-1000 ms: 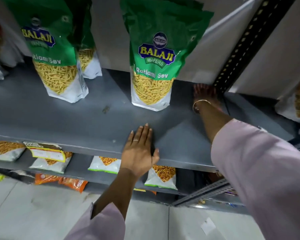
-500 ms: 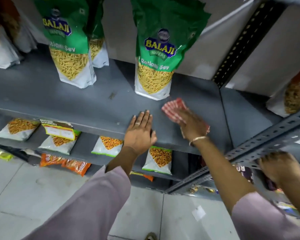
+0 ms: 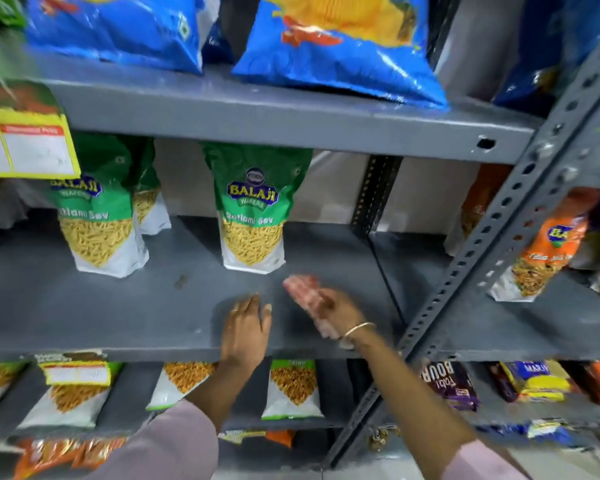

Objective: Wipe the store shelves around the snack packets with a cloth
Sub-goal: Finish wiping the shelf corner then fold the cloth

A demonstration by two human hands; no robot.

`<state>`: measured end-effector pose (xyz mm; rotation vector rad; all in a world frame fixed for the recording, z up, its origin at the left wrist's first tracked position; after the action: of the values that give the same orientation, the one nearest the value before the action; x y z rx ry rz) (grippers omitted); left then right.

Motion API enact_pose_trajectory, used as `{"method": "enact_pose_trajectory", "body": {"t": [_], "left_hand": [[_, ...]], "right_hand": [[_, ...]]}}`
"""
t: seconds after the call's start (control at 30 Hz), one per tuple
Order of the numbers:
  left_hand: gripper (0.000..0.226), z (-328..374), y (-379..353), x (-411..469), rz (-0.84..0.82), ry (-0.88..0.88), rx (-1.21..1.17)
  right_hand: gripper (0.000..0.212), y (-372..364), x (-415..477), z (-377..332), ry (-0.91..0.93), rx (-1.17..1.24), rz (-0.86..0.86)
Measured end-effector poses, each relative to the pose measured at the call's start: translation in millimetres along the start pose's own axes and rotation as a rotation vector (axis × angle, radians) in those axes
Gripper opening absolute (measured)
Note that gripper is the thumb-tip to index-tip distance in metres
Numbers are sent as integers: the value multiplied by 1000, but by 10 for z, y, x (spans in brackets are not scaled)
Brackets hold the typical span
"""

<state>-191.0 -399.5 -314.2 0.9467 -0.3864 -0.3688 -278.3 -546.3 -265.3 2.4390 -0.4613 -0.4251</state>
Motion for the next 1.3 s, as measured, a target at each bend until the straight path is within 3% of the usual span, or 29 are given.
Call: {"method": "enact_pose_trajectory", "body": {"t": [0.07, 0.2, 0.4, 0.47, 0.5, 0.53, 0.57, 0.63, 0.67, 0.9, 1.03, 1.2, 1.3], "left_hand": [[31, 51, 13, 102, -33, 69, -98], [29, 151, -34, 307, -112, 270, -258], [35, 294, -120, 264, -267, 504, -563], [46, 188, -107, 234, -318, 544, -647], [47, 125, -68, 247, -318, 535, -677], [41, 91, 17, 251, -309, 513, -697], [33, 85, 156, 237, -300, 475, -702], [27, 169, 450, 243, -306, 388, -701], [26, 200, 611, 248, -315, 351, -694], [28, 102, 1810, 218, -287, 13, -583], [24, -62, 2445, 13, -264, -108, -581], [17, -194, 3303, -214, -350, -254, -569], [29, -183, 3831, -296, -407, -330, -596]], "right_hand": [[36, -183, 97, 25, 1, -112, 7], [25, -3, 243, 53, -119, -179, 277], [43, -136, 335, 151, -244, -300, 57], [49, -191, 323, 153, -307, -209, -39], [42, -193, 305, 111, -331, -83, -77], [23, -172, 273, 35, -311, -3, -79], [16, -131, 214, -68, -280, 21, -52], [43, -61, 219, -226, -203, 94, -34], [46, -32, 185, -332, -158, 155, -5], [24, -55, -262, -1361, 11, 393, 1], [22, -190, -538, -1973, 99, 338, -62], [9, -215, -922, -2725, 215, 231, -163], [29, -214, -1096, -3158, 305, 281, -205]]}}
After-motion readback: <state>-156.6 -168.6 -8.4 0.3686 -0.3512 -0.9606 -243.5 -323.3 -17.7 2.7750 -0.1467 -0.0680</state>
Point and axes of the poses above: each hand's wrist, its own x-axis towards the middle knuckle, its own y-axis out of the back of the hand, z = x × y, the point moved 4 cm from there along x, towards the middle knuckle
